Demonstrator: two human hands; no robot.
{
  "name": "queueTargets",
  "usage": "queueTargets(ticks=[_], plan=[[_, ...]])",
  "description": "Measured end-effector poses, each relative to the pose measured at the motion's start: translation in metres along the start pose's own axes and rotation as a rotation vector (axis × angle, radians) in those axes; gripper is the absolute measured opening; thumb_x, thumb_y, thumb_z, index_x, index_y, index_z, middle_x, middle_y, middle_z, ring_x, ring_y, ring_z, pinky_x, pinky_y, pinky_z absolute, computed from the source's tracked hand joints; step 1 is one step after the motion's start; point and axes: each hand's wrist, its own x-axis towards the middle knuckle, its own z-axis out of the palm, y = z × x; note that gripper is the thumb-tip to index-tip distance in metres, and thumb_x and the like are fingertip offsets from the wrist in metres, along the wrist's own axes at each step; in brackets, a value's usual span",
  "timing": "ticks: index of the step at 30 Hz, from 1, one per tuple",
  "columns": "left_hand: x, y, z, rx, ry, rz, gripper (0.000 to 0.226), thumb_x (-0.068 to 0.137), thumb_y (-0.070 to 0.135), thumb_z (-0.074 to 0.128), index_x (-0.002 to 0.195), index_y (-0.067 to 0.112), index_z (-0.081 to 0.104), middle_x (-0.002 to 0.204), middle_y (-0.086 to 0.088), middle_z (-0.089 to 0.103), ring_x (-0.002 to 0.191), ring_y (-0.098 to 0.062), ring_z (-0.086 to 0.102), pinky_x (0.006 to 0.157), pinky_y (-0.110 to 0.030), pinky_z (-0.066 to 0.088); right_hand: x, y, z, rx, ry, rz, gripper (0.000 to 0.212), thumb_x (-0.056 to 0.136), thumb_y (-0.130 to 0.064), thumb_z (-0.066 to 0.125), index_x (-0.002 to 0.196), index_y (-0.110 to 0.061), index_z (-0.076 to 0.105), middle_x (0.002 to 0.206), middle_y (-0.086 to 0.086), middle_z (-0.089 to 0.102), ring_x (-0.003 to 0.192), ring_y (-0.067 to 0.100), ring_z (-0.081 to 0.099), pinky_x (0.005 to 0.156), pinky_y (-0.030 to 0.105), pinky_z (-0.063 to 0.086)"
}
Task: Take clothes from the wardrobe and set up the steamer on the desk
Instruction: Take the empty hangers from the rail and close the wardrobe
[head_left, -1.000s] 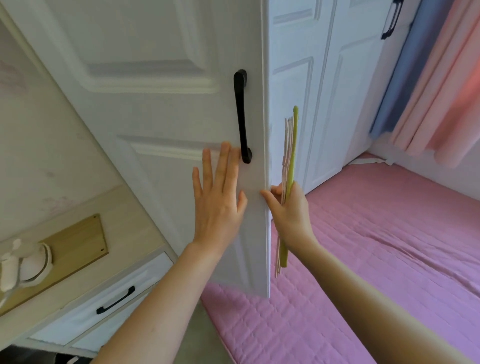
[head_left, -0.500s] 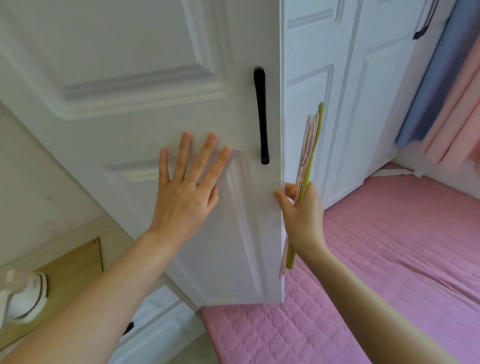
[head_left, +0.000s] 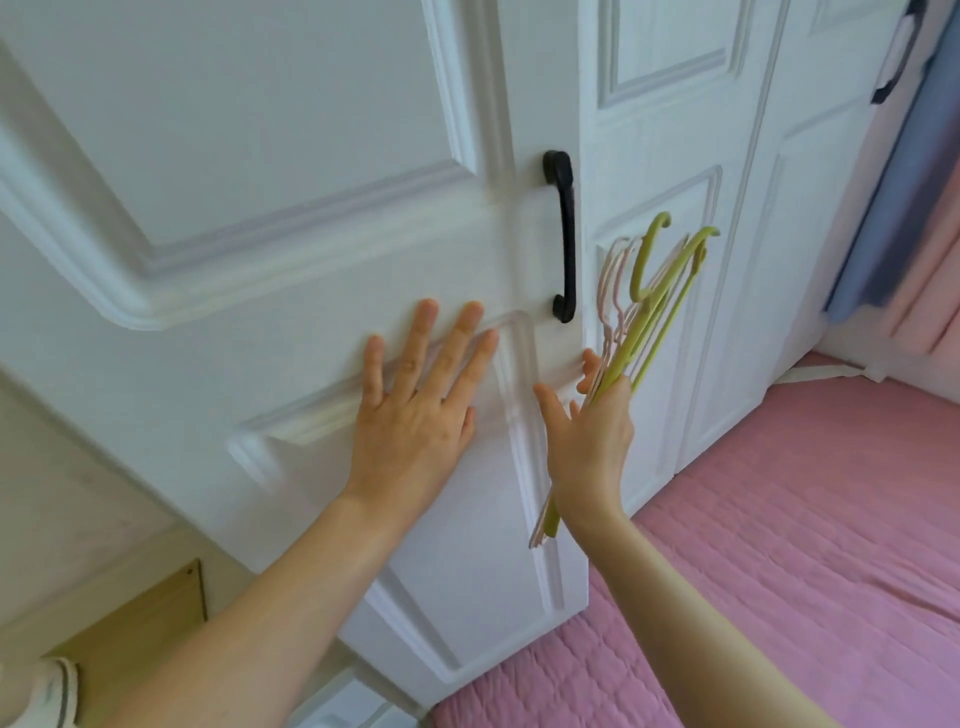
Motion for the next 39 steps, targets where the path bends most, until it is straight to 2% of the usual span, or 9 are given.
queueTargets(ticks=[2,5,8,13,17,24,33,37,39], plan=[[0.002,-0.003,0.008,0.034,0.002,0.010,0.074,0.091,0.034,0.055,0.154,0.022,0.017,0.162,0.002,0.008,0.148,-0.031,0.000,0.114,-0.057,-0.006,0.003,0.003,0.012,-0.019,-0.008,-0.013,0.033,0.086,-0.024,0.070,0.100,-0.023,0.040,0.095,-0.024,0.045,0.089,0.002,0.047,0.080,0.015,0.041],[0.004,-0.005,0.016,0.057,0.012,0.002,0.074,0.092,0.036,0.054,0.154,0.021,0.015,0.162,0.002,0.007,0.148,-0.032,0.001,0.115,-0.057,-0.004,0.007,0.006,0.028,-0.043,-0.011,-0.019,0.037,0.085,-0.026,0.071,0.096,-0.027,0.035,0.087,-0.021,0.040,0.081,0.001,0.046,0.067,0.009,0.039],[0.007,-0.007,0.023,0.061,0.019,-0.023,0.073,0.092,0.033,0.054,0.154,0.020,0.017,0.162,0.002,0.007,0.148,-0.031,0.000,0.115,-0.056,-0.006,0.013,0.008,0.041,-0.038,-0.009,-0.004,0.037,0.083,-0.028,0.073,0.097,-0.022,0.040,0.089,-0.014,0.045,0.083,-0.001,0.047,0.068,0.002,0.037],[0.011,-0.009,0.030,0.101,0.018,-0.044,0.073,0.092,0.030,0.054,0.154,0.020,0.017,0.162,0.002,0.008,0.148,-0.031,0.004,0.115,-0.056,-0.005,0.022,0.008,0.055,0.019,-0.008,-0.018,0.042,0.084,-0.024,0.073,0.100,-0.031,0.035,0.090,-0.027,0.041,0.084,-0.011,0.046,0.069,0.000,0.035],[0.011,-0.010,0.033,0.127,0.011,-0.040,0.074,0.092,0.032,0.053,0.154,0.020,0.014,0.162,0.003,0.007,0.148,-0.030,0.005,0.115,-0.056,-0.006,0.022,0.008,0.060,0.051,-0.001,-0.023,0.041,0.085,-0.020,0.071,0.097,-0.031,0.033,0.087,-0.014,0.044,0.083,-0.003,0.047,0.067,-0.002,0.036],[0.011,-0.010,0.034,0.161,-0.010,-0.039,0.075,0.093,0.036,0.050,0.154,0.020,0.010,0.162,0.002,0.003,0.148,-0.032,0.003,0.114,-0.057,-0.004,0.023,0.011,0.064,0.036,0.044,-0.026,0.035,0.087,-0.024,0.069,0.102,-0.032,0.038,0.089,-0.029,0.043,0.082,-0.007,0.049,0.068,-0.003,0.035],[0.012,-0.009,0.029,0.118,-0.030,-0.061,0.073,0.091,0.028,0.052,0.154,0.020,0.015,0.162,0.003,0.007,0.148,-0.031,0.004,0.115,-0.057,-0.004,0.028,0.011,0.049,-0.018,-0.019,0.010,0.029,0.087,-0.030,0.068,0.096,-0.021,0.042,0.094,-0.033,0.045,0.087,0.011,0.052,0.074,0.021,0.041],[0.014,-0.006,0.015,0.027,-0.124,-0.067,0.073,0.087,0.025,0.057,0.152,0.020,0.023,0.162,0.002,0.008,0.148,-0.032,-0.001,0.115,-0.058,-0.007,0.019,0.002,0.026,-0.037,-0.042,0.001,0.024,0.091,-0.031,0.062,0.101,-0.027,0.040,0.115,-0.022,0.051,0.101,0.007,0.053,0.085,0.026,0.045],[0.015,-0.002,0.003,-0.030,-0.191,-0.065,0.071,0.088,0.031,0.058,0.151,0.019,0.028,0.162,-0.001,0.007,0.148,-0.033,-0.006,0.115,-0.060,-0.007,0.009,-0.001,0.008,-0.060,-0.042,-0.017,0.013,0.095,-0.033,0.054,0.100,-0.024,0.044,0.113,-0.018,0.056,0.093,0.007,0.058,0.083,0.030,0.050]])
